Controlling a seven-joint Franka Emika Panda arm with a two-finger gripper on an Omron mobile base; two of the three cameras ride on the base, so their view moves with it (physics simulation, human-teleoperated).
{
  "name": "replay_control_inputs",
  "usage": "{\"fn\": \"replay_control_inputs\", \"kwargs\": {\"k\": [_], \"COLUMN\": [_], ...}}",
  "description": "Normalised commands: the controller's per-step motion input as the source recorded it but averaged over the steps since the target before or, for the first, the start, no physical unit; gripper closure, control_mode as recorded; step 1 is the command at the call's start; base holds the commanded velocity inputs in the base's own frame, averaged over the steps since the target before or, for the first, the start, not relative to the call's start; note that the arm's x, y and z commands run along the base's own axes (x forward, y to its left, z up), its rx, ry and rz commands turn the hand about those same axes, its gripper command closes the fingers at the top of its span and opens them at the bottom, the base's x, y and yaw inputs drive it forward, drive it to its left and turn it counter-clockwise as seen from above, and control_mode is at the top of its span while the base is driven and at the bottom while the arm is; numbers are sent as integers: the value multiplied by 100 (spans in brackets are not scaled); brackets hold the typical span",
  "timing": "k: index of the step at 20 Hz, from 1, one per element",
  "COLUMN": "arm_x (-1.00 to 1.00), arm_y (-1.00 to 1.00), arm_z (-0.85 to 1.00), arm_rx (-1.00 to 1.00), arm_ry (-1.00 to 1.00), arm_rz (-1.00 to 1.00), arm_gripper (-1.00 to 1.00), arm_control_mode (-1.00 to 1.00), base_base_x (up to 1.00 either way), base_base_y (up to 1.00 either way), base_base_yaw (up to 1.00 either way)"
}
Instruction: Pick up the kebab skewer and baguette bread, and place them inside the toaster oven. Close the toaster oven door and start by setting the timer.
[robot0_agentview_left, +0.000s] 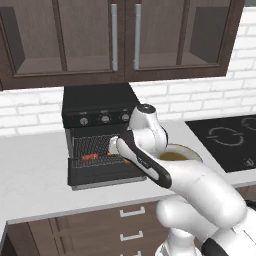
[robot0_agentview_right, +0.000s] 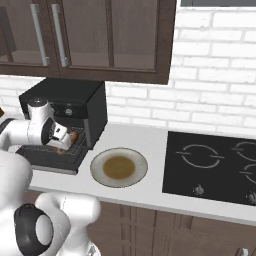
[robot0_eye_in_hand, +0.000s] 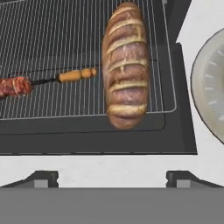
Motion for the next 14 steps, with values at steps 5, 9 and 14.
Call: {"fn": "replay_control_inputs", "kwargs": {"k": [5,9,14], "arm_x": [-57,17,32], "arm_y": [56,41,4], "arm_z": [0,-4,-24], "arm_rx": [0,0,0], "arm_ry": [0,4,12], "arm_rz": [-8,-25,-19], "arm_gripper": [-100,-100,-100], "arm_control_mode": [-100,-100,-100], "base_base_x": [0,0,0], "base_base_y": [0,0,0], "base_base_yaw": [0,0,0]}}
